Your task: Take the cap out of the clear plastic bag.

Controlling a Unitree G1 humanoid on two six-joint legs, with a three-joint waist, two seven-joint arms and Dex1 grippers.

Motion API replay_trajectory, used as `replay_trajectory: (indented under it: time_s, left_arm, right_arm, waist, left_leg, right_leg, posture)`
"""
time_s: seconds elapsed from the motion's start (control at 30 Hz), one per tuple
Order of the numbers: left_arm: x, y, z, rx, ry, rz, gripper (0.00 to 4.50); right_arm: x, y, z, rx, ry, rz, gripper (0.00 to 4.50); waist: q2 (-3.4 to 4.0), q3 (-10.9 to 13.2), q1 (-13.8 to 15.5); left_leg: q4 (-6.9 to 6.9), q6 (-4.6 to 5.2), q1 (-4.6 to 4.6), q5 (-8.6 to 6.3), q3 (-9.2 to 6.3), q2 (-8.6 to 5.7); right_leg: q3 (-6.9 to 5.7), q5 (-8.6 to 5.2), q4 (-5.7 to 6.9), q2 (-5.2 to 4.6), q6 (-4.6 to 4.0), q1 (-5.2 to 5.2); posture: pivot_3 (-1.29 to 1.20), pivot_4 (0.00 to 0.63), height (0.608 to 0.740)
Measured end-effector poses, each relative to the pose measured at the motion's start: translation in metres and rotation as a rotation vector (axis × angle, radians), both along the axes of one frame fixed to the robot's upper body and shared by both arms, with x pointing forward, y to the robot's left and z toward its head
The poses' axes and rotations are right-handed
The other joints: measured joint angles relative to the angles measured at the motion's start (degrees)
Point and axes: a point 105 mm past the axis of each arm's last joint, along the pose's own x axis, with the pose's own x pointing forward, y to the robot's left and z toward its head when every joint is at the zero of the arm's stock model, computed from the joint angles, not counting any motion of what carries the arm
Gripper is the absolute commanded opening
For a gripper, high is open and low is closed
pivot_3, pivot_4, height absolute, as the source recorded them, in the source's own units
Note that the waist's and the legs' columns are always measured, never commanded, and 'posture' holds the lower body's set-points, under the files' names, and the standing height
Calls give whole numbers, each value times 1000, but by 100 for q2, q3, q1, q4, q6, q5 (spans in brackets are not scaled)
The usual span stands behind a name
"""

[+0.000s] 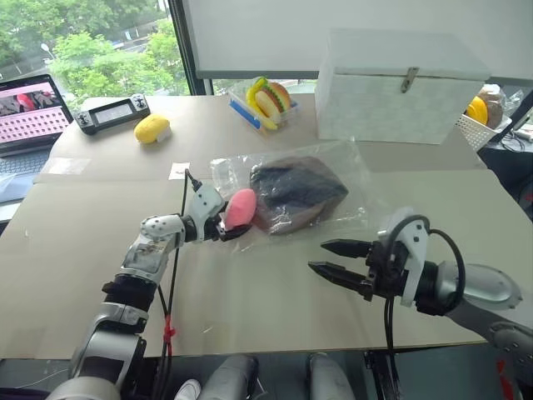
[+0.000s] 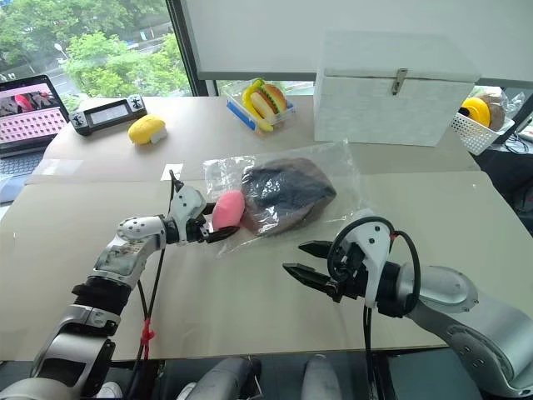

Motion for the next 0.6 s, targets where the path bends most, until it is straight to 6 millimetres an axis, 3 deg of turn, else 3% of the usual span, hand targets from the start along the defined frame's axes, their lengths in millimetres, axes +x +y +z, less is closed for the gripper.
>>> replay_trajectory:
  time_s: [0.17, 0.3, 0.43, 0.5, 0.6]
  left_arm:
    - [2, 1, 1, -12, -4, 3, 953]
    - [2, 0, 2, -15, -12, 3, 38]
    - [11, 4, 5, -72, -31, 82, 15]
    - [30, 16, 16, -144, -46, 212, 15]
    - [60, 51, 45, -192, -116, 462, 15]
  right_arm:
    - [0, 0, -1, -1, 3, -6, 3307]
    - [0, -1, -1, -1, 2, -8, 3307]
    - [1, -1, -1, -6, -1, -12, 3307]
    - [1, -1, -1, -7, -1, -13, 3307]
    - [1, -2, -2, -7, 0, -15, 3307]
  waist:
    - [0, 0, 0]
    - [0, 0, 0]
    - [0, 0, 2]
    - [-3, 2, 5]
    - [-8, 3, -3]
  left_leg:
    - [18, 6, -1, -4, 0, 0]
    - [45, 10, -5, -6, 0, 0]
    - [54, 10, -5, -6, 0, 2]
    - [56, 7, -7, -4, -1, 2]
    - [57, 8, -9, -5, 3, 3]
  right_leg:
    - [0, 5, 5, 3, 1, 3]
    - [0, 7, 19, 5, 4, 7]
    - [0, 15, 19, 8, 8, 10]
    - [-1, 16, 23, 11, 8, 7]
    - [0, 17, 26, 10, 8, 3]
  posture:
    - [0, 150, 740]
    - [0, 150, 740]
    - [0, 150, 740]
    - [0, 150, 740]
    - [0, 150, 740]
